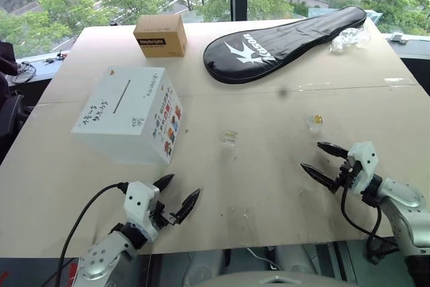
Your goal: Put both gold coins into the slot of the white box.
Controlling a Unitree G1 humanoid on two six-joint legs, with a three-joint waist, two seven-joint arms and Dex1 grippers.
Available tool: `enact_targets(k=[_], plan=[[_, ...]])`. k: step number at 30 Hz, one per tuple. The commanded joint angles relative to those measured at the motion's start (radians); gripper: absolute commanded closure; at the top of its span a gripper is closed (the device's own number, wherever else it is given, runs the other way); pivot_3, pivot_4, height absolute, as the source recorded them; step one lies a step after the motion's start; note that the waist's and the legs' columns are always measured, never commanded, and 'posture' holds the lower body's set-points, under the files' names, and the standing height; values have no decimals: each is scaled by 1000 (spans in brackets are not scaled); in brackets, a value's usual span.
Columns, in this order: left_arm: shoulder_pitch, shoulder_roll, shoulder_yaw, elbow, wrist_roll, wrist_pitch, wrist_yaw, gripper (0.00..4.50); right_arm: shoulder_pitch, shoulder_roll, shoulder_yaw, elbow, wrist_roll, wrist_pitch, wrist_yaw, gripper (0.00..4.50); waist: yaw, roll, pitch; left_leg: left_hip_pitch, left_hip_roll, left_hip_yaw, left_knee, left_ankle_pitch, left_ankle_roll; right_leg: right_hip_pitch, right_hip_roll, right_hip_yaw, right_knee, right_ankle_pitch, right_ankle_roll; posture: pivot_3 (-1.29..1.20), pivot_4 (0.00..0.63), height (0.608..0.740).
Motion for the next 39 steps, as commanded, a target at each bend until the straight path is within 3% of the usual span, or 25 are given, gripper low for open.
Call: enact_targets(k=[1,9,19,23,26,36,39], plan=[[-28,35,20,-112,-70,90,8,10,-9,-26,-28,10,23,-31,48,0,0,0,0,0,0,0,0,0,0,0,0,0,0,0,0,0,150,740],[-118,68,12,-256,-127,297,97,10,-10,-27,-45,52,22,-71,64,0,-4,0,4,0,-1,-1,1,1,-1,0,-1,-2,2,0,0,0,150,740],[-131,72,11,-285,-128,349,103,10,-13,-14,-51,54,24,-68,34,0,1,-1,4,-1,-1,-1,1,1,-1,0,-1,-2,1,0,0,0,150,740],[-137,82,5,-287,-137,326,59,10,-58,15,-67,60,7,-40,-73,0,-1,-1,4,0,-1,-1,1,1,-1,0,-1,-1,2,0,0,0,150,740],[-160,96,26,-306,-224,334,-4,10,-113,48,-72,48,-13,2,-185,0,-1,0,4,0,-1,0,1,1,-1,0,-1,0,2,0,0,0,150,740],[-312,242,29,-309,-363,374,-175,10,-285,147,-15,65,-127,142,-444,0,-3,0,4,-4,-1,1,1,1,-1,-6,0,1,4,0,0,0,150,740],[-363,254,21,-286,-353,378,-178,0,-308,156,-8,83,-139,144,-452,1290,-3,1,4,-12,-1,2,4,1,-1,-16,0,1,6,1,0,0,150,740]])
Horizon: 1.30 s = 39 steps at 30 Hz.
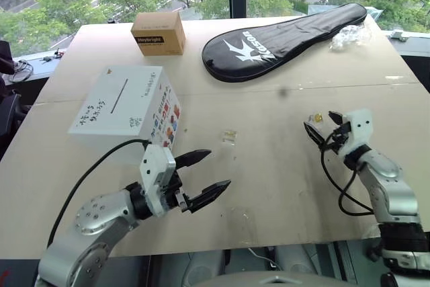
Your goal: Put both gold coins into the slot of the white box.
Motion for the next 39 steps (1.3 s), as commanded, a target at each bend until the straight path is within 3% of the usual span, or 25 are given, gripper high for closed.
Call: enact_targets(k=[1,5,6,7,15,20,26,30,35,39], plan=[[-41,14,-4,3,-6,3,-11,0,-23,6,-2,-7,-12,0,-19,1802,0,0,0,-2,0,0,1,0,0,-1,0,0,0,0,0,0,150,740],[-52,14,-13,20,13,-1,-15,0,-26,6,11,-3,-33,-1,-21,3960,-3,0,0,-2,0,0,1,0,0,-1,0,0,-1,0,0,0,150,740],[-50,13,-14,24,19,-6,-17,0,-25,5,11,-4,-34,-1,-19,4333,-3,0,0,-2,0,1,1,0,0,-2,0,0,-1,0,0,0,150,740],[-47,11,-16,27,24,-9,-19,0,-24,4,10,-5,-36,-3,-17,4435,-3,0,0,-2,0,1,1,0,0,-2,0,0,0,0,0,0,150,740],[-55,-72,-8,33,-36,8,52,0,-65,56,-55,-42,82,18,-14,4435,-4,0,0,-2,0,1,2,0,0,-3,0,1,2,0,0,0,150,740],[-150,-199,23,30,-329,103,258,0,-110,138,-104,-189,440,303,-3,4435,-1,0,0,-4,1,0,7,0,0,-4,0,0,6,0,0,0,150,740],[-251,-304,1,66,-796,127,483,0,-198,258,-119,-303,965,589,-176,4435,-3,0,0,-5,0,-1,15,0,0,-4,0,0,14,0,0,0,150,740],[-298,-386,-21,107,-934,89,562,0,-268,363,-78,-303,1196,597,-296,4435,-4,0,0,-4,-1,-1,15,0,0,-4,1,0,15,0,0,0,150,740],[-327,-474,-9,121,-1008,26,613,0,-311,393,-48,-283,1301,577,-338,4435,-5,-1,-1,-4,-1,0,16,0,0,-4,0,0,14,0,0,0,150,740],[-317,-472,-29,110,-990,32,609,1327,-312,389,-11,-289,1304,572,-334,4500,-8,-1,-1,-4,-1,0,16,0,0,-4,1,0,15,0,0,0,150,740]])
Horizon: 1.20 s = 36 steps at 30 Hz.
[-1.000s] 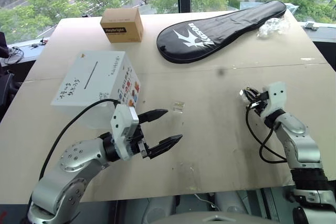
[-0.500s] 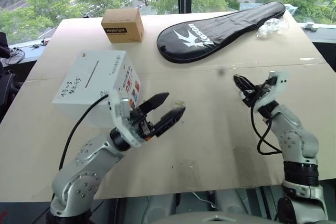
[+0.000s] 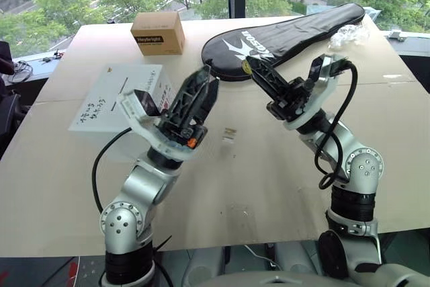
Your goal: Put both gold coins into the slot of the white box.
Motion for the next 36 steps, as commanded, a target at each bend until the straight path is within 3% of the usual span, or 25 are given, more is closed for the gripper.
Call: enact_targets(k=[1,16,20,35,36], plan=[[6,4,-21,-27,3,1,-3,1837,-16,0,31,-22,41,-13,3,4500,-1,0,0,0,0,0,0,0,0,0,0,0,0,0,0,0,150,740],[-8,5,-62,-13,37,-3,-11,1837,-10,-48,103,-46,10,-19,50,4500,-19,0,0,0,0,0,0,0,0,0,0,0,0,0,0,0,150,740],[-5,6,-64,-13,34,-1,-11,3382,-8,-57,111,-50,15,-22,54,4500,-19,0,0,0,0,0,0,0,0,0,0,0,0,0,0,0,150,740],[-9,9,-71,-11,27,5,1,3382,-12,-79,139,-63,11,-17,71,4500,-19,0,0,0,0,0,0,0,0,-1,0,0,0,0,0,0,150,740],[-9,8,-71,-9,23,5,3,3660,-13,-80,140,-64,10,-17,73,4500,-19,0,0,0,0,0,0,0,0,-1,0,0,0,0,0,0,150,740]])
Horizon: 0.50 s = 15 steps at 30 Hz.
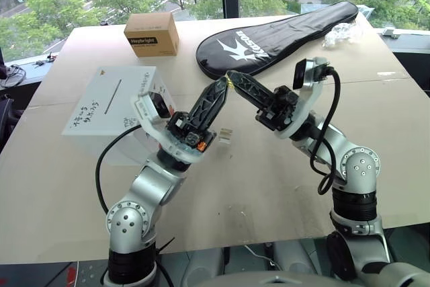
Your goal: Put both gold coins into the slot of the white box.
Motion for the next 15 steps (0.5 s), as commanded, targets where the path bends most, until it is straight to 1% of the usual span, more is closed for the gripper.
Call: enact_targets(k=[1,3,14,15], plan=[[-8,-4,-11,-12,-17,2,6,3810,-14,-2,15,-52,15,-4,25,4500,0,0,0,0,0,0,0,0,0,0,0,0,0,0,0,0,150,740],[-7,-5,-11,-11,-20,1,10,4418,-14,-4,16,-54,15,-5,25,4500,0,0,0,0,0,0,0,0,0,0,0,0,0,0,0,0,150,740],[-9,1,-15,-8,-15,8,23,4418,-19,-17,32,-66,-20,-8,43,4500,0,0,0,0,0,0,0,0,0,0,0,0,0,0,0,0,150,740],[-9,2,-16,-7,-11,9,23,4470,-19,-18,33,-68,-25,-9,46,4184,0,0,0,0,0,0,0,0,0,0,0,0,0,0,0,0,150,740]])
